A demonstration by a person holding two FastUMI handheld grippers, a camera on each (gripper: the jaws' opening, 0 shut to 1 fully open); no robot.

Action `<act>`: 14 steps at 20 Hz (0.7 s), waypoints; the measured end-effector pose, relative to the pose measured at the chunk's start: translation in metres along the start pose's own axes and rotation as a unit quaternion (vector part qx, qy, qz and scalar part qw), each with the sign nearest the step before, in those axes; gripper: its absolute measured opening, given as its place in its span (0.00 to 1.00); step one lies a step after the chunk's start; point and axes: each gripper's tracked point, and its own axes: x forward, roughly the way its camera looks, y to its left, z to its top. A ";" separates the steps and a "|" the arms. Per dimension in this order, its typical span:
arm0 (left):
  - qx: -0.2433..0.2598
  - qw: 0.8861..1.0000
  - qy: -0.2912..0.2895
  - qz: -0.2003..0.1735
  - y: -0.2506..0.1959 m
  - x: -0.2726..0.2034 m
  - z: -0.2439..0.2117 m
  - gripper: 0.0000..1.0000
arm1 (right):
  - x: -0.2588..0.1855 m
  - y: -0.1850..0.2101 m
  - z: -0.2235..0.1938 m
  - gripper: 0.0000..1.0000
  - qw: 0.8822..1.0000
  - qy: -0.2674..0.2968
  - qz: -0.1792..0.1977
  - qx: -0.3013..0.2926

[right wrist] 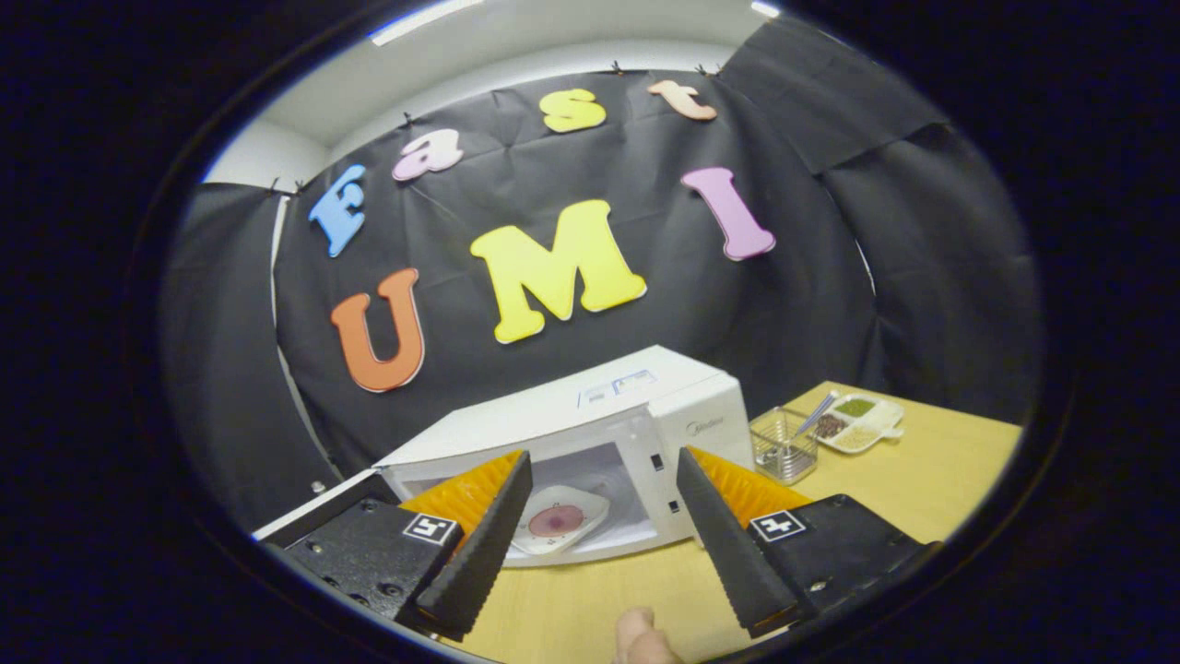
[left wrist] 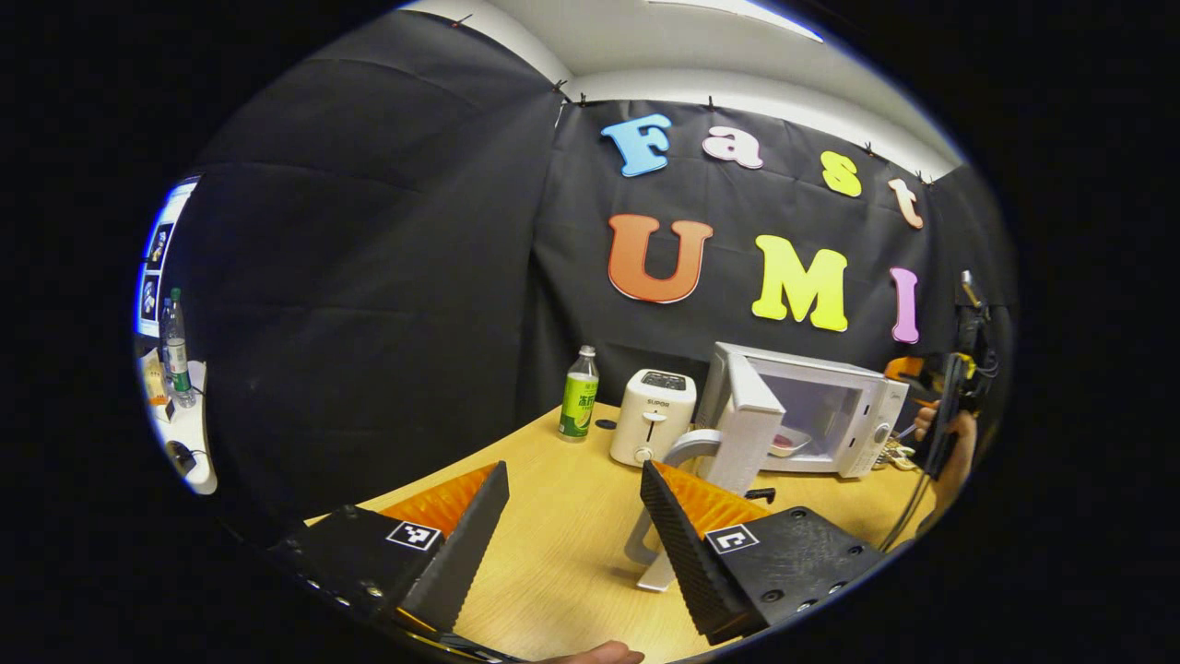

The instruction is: Open the microwave oven with the left hand, put the food in, and close the microwave oven.

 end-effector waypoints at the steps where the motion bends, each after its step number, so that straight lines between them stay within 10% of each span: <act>1: 0.000 1.000 -0.006 0.005 0.002 0.005 0.002 0.89 | -0.016 -0.008 0.012 1.00 1.000 -0.012 0.007 -0.016; 4: 0.017 1.000 0.003 -0.007 -0.005 0.014 -0.007 0.74 | -0.059 -0.034 0.038 1.00 0.997 -0.044 0.018 -0.065; 9: 0.039 0.999 -0.001 -0.024 -0.023 0.026 -0.008 0.13 | -0.119 -0.070 0.077 1.00 0.992 -0.077 0.026 -0.099; 14: 0.043 0.999 0.003 -0.026 -0.032 0.038 -0.015 0.00 | -0.162 -0.107 0.096 1.00 0.988 -0.093 0.012 -0.121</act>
